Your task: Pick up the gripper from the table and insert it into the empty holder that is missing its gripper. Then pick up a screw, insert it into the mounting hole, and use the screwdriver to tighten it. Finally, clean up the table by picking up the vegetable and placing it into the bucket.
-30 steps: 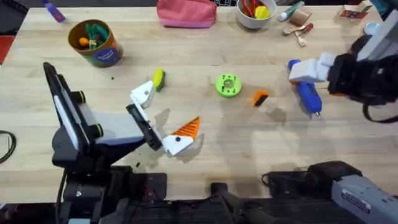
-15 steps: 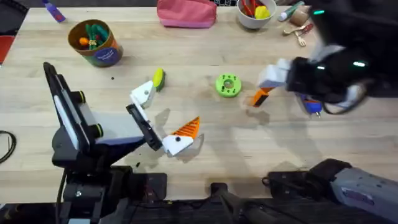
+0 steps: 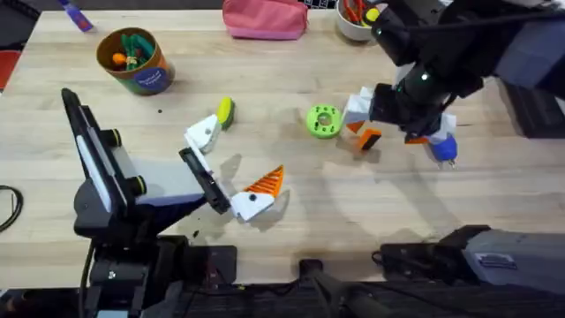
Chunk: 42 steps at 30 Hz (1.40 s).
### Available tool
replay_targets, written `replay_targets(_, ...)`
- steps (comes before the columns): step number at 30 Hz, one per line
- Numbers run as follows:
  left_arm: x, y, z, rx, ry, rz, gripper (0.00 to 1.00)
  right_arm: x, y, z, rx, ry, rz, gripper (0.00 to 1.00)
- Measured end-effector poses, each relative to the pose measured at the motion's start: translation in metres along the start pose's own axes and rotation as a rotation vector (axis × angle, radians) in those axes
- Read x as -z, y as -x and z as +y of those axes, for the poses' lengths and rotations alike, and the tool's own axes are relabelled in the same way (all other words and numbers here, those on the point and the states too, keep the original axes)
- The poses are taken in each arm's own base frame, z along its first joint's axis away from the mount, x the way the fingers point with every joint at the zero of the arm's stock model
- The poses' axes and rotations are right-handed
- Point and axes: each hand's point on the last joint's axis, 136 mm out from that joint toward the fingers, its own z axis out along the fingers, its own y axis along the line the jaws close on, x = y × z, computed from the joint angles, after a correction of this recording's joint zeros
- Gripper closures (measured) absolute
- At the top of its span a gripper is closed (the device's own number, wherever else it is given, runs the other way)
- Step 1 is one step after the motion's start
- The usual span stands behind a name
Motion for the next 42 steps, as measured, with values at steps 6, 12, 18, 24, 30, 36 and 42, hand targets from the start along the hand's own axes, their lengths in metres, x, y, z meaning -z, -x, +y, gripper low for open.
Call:
replay_targets(6,0.0,0.0,0.0,0.0,0.0,0.0,0.015,-0.01,0.009,0.005,-0.01,0.039,0.034,0.032)
replay_targets(12,0.0,0.0,0.0,0.0,0.0,0.0,0.015,-0.021,0.007,0.014,0.014,0.055,0.073,0.053)
replay_targets(18,0.0,0.0,0.0,0.0,0.0,0.0,0.015,-0.023,0.008,0.016,0.012,0.061,0.078,0.085)
replay_targets(24,0.0,0.0,0.0,0.0,0.0,0.0,0.016,-0.028,0.005,0.014,0.013,0.06,0.085,0.162)
replay_targets(30,0.0,0.0,0.0,0.0,0.0,0.0,0.016,-0.029,0.002,0.011,0.017,0.048,0.096,0.275)
replay_targets(36,0.0,0.0,0.0,0.0,0.0,0.0,0.015,-0.031,0.0,0.005,0.019,0.02,0.099,0.41)
replay_targets(42,0.0,0.0,0.0,0.0,0.0,0.0,0.016,-0.031,0.002,0.005,0.021,0.018,0.091,0.73)
